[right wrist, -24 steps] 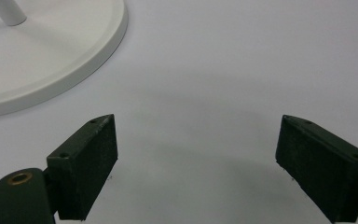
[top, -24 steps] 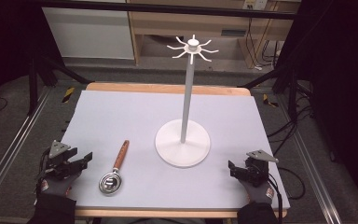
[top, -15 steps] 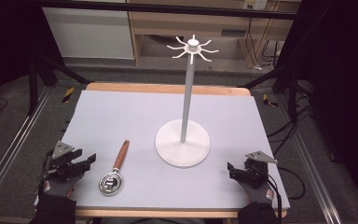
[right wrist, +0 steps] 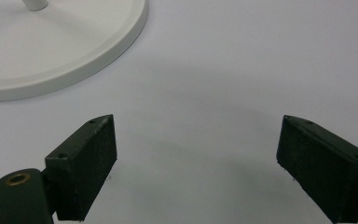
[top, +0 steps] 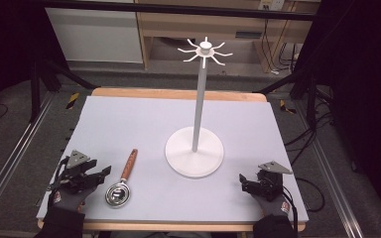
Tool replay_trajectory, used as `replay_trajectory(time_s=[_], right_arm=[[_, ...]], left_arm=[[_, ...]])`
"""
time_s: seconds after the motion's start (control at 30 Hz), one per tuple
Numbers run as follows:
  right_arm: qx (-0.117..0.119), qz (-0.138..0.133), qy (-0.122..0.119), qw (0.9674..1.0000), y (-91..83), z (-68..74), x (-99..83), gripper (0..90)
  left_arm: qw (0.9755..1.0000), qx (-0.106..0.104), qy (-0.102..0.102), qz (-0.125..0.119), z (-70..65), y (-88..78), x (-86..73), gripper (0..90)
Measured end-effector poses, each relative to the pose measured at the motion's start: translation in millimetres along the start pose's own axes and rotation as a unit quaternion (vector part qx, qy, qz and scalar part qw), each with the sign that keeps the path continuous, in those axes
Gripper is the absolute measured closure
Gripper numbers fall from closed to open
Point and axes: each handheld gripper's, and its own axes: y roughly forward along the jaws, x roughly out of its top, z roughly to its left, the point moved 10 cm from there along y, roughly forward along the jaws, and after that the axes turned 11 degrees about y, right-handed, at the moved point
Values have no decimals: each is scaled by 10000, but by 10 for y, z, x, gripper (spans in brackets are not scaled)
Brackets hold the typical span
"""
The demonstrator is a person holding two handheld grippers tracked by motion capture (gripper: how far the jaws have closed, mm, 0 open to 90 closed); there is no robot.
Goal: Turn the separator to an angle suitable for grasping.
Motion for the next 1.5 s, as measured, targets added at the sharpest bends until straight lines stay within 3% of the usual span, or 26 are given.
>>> replay_trajectory(time_s=[0.17,0.4,0.6,0.9,1.1,1.5], right_arm=[[-6,-20,56,10000,-5,1,5,122],[9,-33,10,10000,-10,12,17,120],[-3,-55,47,10000,-4,1,22,109],[7,4,46,10000,15,11,8,109],[25,22,22,10000,19,11,3,109],[-27,63,36,10000,25,-8,-9,109]], left_arm=[[9997,-86,203,48,-87,17,111,388],[9993,-138,317,107,-140,37,207,388],[9986,-267,384,255,-222,149,258,388],[9965,-382,501,557,-318,300,246,397],[9954,-456,406,740,-360,402,210,411],[9920,-606,419,1025,-446,526,47,486]])
